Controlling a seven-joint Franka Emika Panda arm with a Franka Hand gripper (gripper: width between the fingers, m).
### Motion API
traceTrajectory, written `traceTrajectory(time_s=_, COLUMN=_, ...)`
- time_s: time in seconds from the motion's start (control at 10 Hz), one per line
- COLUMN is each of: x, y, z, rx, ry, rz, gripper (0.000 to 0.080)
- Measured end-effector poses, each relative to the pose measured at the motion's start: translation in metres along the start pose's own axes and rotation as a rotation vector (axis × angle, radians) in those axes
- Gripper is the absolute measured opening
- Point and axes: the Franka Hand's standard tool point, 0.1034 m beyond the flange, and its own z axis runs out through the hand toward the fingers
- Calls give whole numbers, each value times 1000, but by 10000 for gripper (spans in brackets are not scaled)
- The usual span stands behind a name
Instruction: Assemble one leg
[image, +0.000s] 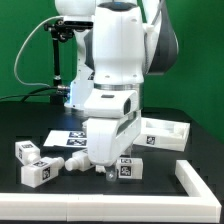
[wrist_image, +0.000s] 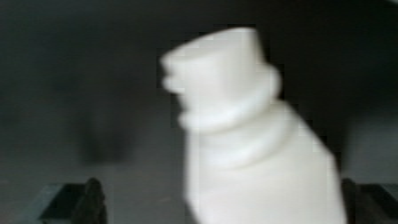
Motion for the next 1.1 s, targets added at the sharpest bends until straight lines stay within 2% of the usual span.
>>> traceTrajectory(time_s=0.1, x=0, y=-1, z=1, rx=2, ry=-1, rz=0, gripper=521)
traceTrajectory(time_s=0.2, x=-1, y=-1, z=1, rx=2, ry=-1, rz=0, gripper=521)
traceTrajectory(time_s=0.3, x=-1, y=-1, z=1, rx=2, ry=-1, rz=0, gripper=382)
traceTrajectory(time_s=0.4, x=-1, y=-1, z=1, rx=2, ry=-1, rz=1, gripper=281)
traceTrajectory(time_s=0.5, x=0, y=-1, z=-1, rx=0, ry=-1, rz=18, gripper=281)
traceTrajectory(time_s=0.6, x=-3, y=-10, z=-15, rx=-6, ry=-3, rz=66, gripper=282)
traceTrajectory(time_s=0.8, x=-23, y=-37, z=-46, rx=-21, ry=-15, rz=134, gripper=282)
traceTrajectory(time_s=0.9, x=-33, y=-49, z=-57, rx=-13, ry=-28, rz=215, gripper=282)
traceTrajectory(time_s=1.0, x=-34, y=-50, z=-62, rx=-4, ry=-36, rz=259, gripper=282)
traceTrajectory(time_s=1.1, x=-34, y=-50, z=-59, rx=-4, ry=-36, rz=249, gripper=282)
